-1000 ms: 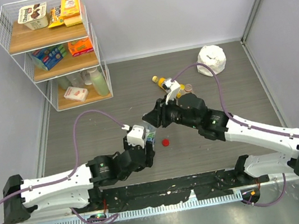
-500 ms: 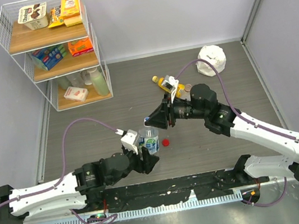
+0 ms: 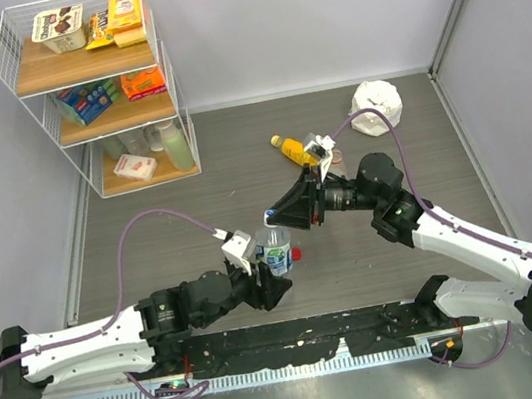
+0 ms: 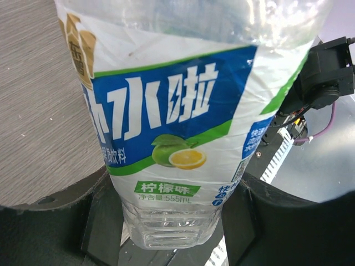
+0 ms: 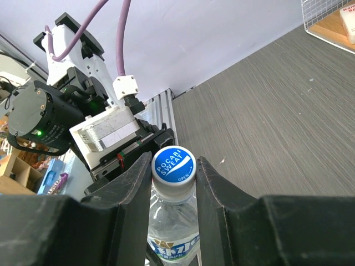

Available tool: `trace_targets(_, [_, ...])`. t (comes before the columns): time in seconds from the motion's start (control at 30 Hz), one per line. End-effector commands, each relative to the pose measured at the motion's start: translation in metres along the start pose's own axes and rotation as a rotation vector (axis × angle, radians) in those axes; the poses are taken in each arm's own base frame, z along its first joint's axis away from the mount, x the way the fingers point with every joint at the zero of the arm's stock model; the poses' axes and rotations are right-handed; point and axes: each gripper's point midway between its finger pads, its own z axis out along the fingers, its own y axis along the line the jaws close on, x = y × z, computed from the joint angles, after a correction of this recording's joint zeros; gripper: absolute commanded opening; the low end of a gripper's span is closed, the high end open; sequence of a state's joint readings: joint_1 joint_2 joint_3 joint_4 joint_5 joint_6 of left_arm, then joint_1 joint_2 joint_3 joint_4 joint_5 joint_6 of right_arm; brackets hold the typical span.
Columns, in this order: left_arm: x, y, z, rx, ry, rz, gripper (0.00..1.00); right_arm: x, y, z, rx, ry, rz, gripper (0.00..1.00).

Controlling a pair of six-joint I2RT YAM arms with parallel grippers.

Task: Unscrew the bottle caps

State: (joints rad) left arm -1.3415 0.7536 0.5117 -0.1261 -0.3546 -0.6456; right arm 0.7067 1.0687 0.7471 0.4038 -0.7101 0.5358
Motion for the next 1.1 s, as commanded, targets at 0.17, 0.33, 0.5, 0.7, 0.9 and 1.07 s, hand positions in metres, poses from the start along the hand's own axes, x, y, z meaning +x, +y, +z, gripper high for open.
trace_targets(0.17, [0.011, 0.019, 0.007, -0.092, 0.019, -0.02, 0.0, -0.064, 0.038, -0.01, -0.063, -0.213, -0.057, 0.27])
trace_targets(0.33, [0.013, 0.023, 0.008, -0.113, 0.024, -0.015, 0.0, -0.075, 0.028, -0.012, 0.011, -0.255, -0.048, 0.57])
trace_targets(0.5, [0.015, 0.024, 0.01, -0.128, 0.032, -0.007, 0.0, -0.076, 0.024, -0.013, 0.035, -0.272, -0.025, 0.69])
trace_targets(0.7, [0.016, 0.028, 0.013, -0.16, 0.047, 0.004, 0.0, -0.072, 0.003, -0.011, 0.133, -0.258, 0.017, 0.84])
trace_targets(0.9, [0.018, 0.037, 0.016, -0.221, 0.052, 0.007, 0.0, -0.058, -0.02, -0.007, 0.232, -0.195, 0.062, 0.85])
trace_targets(1.07, [0.015, 0.037, 0.016, -0.23, 0.045, 0.003, 0.0, -0.04, -0.037, -0.007, 0.297, -0.141, 0.108, 0.85])
